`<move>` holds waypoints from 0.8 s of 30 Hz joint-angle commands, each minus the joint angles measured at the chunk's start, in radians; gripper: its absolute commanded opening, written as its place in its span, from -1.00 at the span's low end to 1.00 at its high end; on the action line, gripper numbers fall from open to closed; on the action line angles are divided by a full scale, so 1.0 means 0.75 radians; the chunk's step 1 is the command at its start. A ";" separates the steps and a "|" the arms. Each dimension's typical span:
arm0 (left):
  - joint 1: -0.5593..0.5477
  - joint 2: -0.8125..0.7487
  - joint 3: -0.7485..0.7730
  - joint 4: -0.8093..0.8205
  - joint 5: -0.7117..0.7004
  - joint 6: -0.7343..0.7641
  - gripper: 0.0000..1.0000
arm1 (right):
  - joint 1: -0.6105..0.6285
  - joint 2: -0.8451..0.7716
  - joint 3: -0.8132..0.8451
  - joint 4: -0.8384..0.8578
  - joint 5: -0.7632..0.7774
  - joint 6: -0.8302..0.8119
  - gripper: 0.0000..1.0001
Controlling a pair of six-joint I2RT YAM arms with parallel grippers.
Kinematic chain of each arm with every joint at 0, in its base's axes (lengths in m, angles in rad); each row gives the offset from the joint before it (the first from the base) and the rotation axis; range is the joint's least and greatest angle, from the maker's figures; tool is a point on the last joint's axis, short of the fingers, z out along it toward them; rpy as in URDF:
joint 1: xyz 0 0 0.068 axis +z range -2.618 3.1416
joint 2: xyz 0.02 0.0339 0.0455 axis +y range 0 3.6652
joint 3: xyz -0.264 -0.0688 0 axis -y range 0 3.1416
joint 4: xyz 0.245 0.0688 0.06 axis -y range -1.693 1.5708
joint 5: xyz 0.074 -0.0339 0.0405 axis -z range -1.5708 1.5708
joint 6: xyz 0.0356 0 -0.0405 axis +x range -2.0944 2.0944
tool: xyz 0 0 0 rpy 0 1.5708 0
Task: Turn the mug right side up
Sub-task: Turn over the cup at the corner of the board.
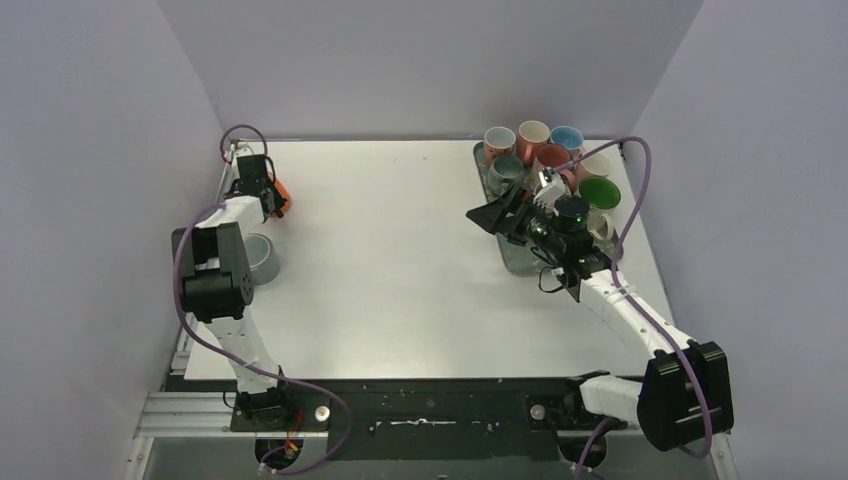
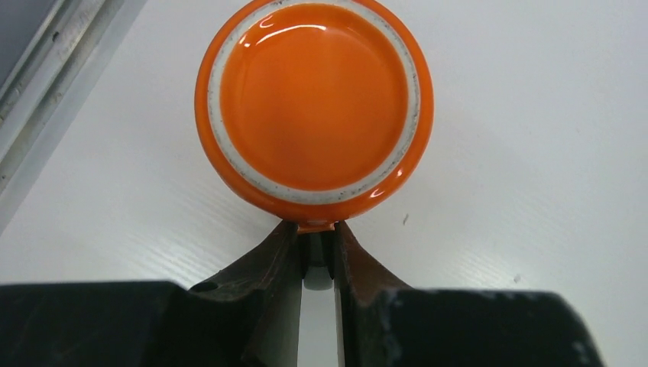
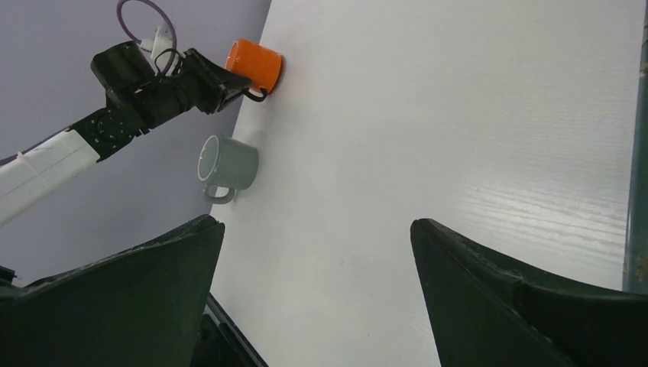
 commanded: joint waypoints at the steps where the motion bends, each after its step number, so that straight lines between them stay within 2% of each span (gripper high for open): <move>1: -0.016 -0.185 -0.083 0.101 0.135 -0.111 -1.00 | 0.043 0.027 0.006 0.096 0.034 0.032 1.00; 9: -0.054 -0.327 -0.223 0.242 0.380 -0.283 -1.00 | 0.249 0.141 0.142 0.066 0.077 -0.008 0.99; 20: -0.081 -0.559 -0.503 0.505 0.609 -0.526 -1.00 | 0.398 0.285 0.084 0.352 0.047 0.177 0.70; 24: -0.105 -0.673 -0.625 0.611 0.680 -0.633 -1.00 | 0.412 0.304 0.033 0.558 0.038 0.275 0.59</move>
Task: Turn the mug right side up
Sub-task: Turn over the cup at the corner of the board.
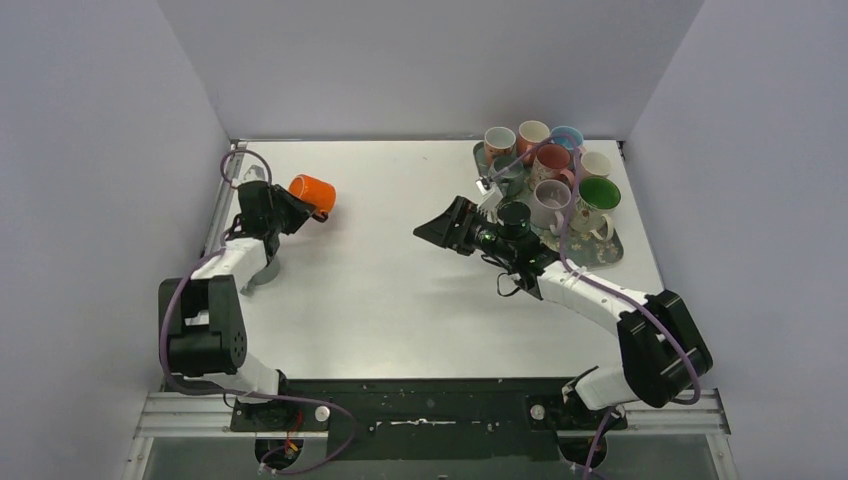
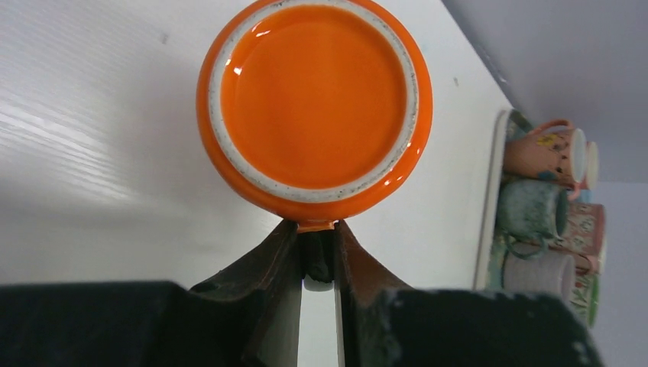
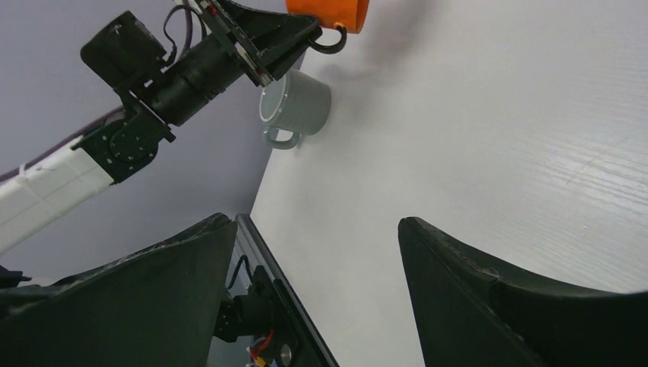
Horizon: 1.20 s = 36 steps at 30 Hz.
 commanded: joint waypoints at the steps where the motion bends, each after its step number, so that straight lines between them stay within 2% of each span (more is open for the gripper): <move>1: -0.027 -0.203 -0.082 0.329 0.149 -0.168 -1.00 | 0.019 0.014 -0.052 0.373 0.002 0.159 0.54; 8: -0.097 -0.380 -0.241 0.547 0.283 -0.438 -1.00 | 0.044 0.086 -0.044 0.555 0.014 0.288 0.33; 12: -0.169 -0.418 -0.352 0.829 0.344 -0.689 -1.00 | 0.055 0.130 -0.040 0.642 0.027 0.352 0.22; 14: -0.213 -0.432 -0.385 0.877 0.341 -0.752 -1.00 | 0.061 0.157 -0.039 0.694 0.026 0.385 0.17; 21: -0.344 -0.441 -0.393 0.958 0.328 -0.853 -1.00 | 0.073 0.226 -0.009 0.790 0.008 0.443 0.08; 27: -0.431 -0.450 -0.397 0.954 0.292 -0.831 -1.00 | 0.073 0.259 0.000 0.848 0.002 0.507 0.08; 36: -0.522 -0.411 -0.458 1.117 0.314 -0.899 -1.00 | 0.073 0.285 0.042 0.818 0.024 0.546 0.05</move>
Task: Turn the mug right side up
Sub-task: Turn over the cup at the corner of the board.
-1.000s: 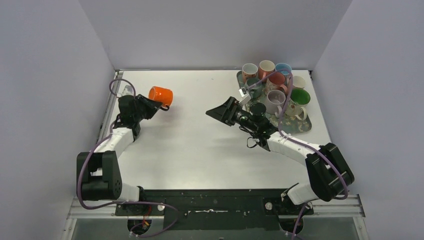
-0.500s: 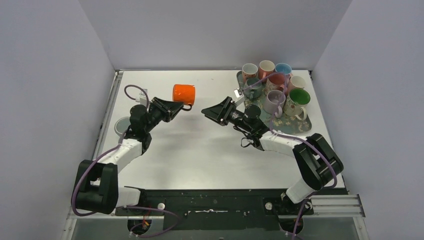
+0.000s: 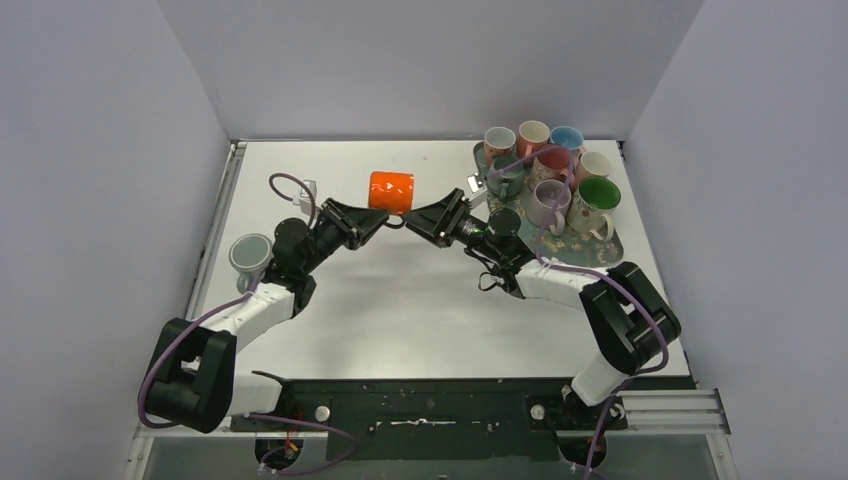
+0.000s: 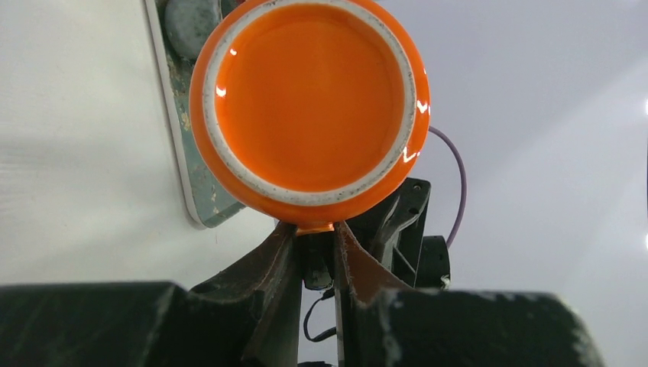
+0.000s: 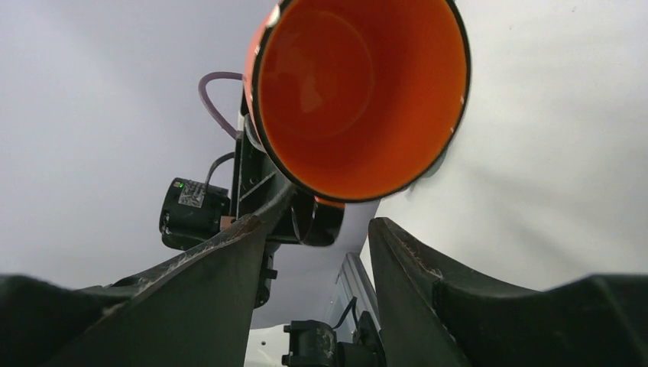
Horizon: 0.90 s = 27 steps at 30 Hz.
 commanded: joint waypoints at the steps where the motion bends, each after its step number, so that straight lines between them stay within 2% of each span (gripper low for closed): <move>1: -0.038 -0.024 -0.002 0.290 0.013 -0.039 -1.00 | 0.008 0.024 0.082 0.099 0.021 0.038 0.04; 8: -0.084 -0.059 -0.047 0.306 -0.011 -0.037 -1.00 | 0.013 0.046 0.096 0.130 0.029 0.093 -0.16; 18: -0.147 -0.025 -0.054 0.362 -0.011 -0.008 -1.00 | 0.026 0.065 0.100 0.151 0.040 0.146 -0.20; 20: -0.155 -0.015 -0.061 0.382 -0.008 -0.011 -1.00 | 0.026 0.071 0.099 0.174 0.036 0.163 -0.33; 24: -0.164 -0.011 -0.071 0.391 -0.008 -0.006 -1.00 | 0.026 0.070 0.084 0.189 0.061 0.171 -0.81; 26: -0.169 -0.016 -0.069 0.376 -0.008 0.007 -1.00 | 0.024 0.076 0.084 0.202 0.061 0.174 -0.98; 27: -0.170 -0.018 -0.071 0.369 -0.008 0.014 -1.00 | 0.024 0.080 0.082 0.217 0.061 0.178 -1.00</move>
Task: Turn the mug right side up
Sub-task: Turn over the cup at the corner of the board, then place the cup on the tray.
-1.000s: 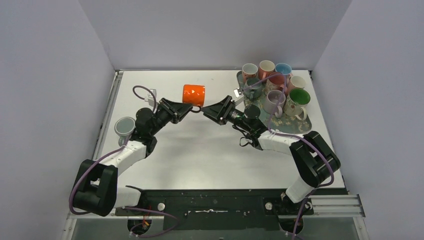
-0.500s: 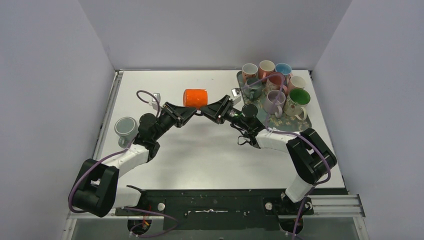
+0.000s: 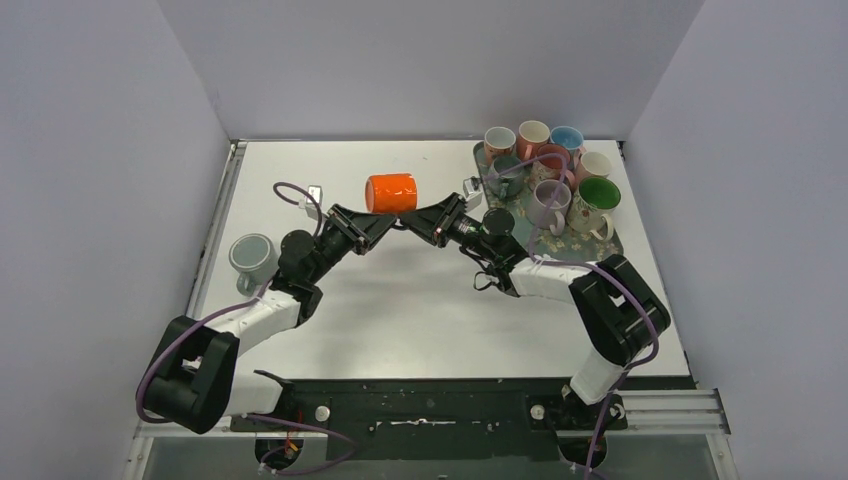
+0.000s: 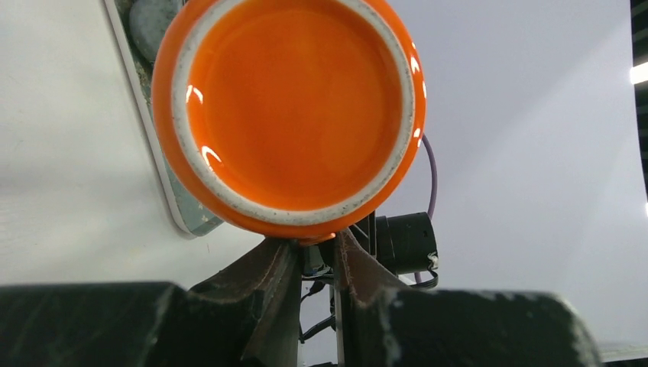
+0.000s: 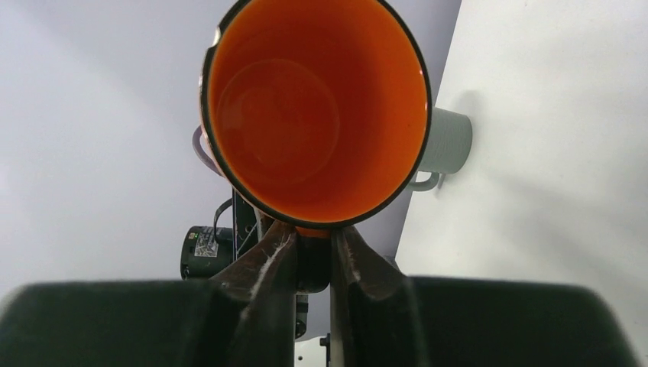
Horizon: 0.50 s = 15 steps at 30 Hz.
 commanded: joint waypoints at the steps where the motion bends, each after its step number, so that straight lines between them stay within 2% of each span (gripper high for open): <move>1: -0.050 -0.024 0.018 0.148 0.082 0.007 -1.00 | 0.010 0.007 0.041 0.187 0.039 -0.008 -1.00; 6: -0.050 -0.037 0.010 0.088 0.071 0.030 -0.99 | -0.011 0.003 -0.002 0.279 0.068 -0.006 -1.00; 10: -0.050 -0.046 0.003 0.014 0.053 0.049 -0.65 | -0.047 0.002 -0.027 0.366 0.066 0.023 -1.00; 15: -0.050 -0.027 -0.001 -0.036 0.044 0.063 -0.35 | -0.088 0.008 -0.050 0.412 0.054 0.038 -1.00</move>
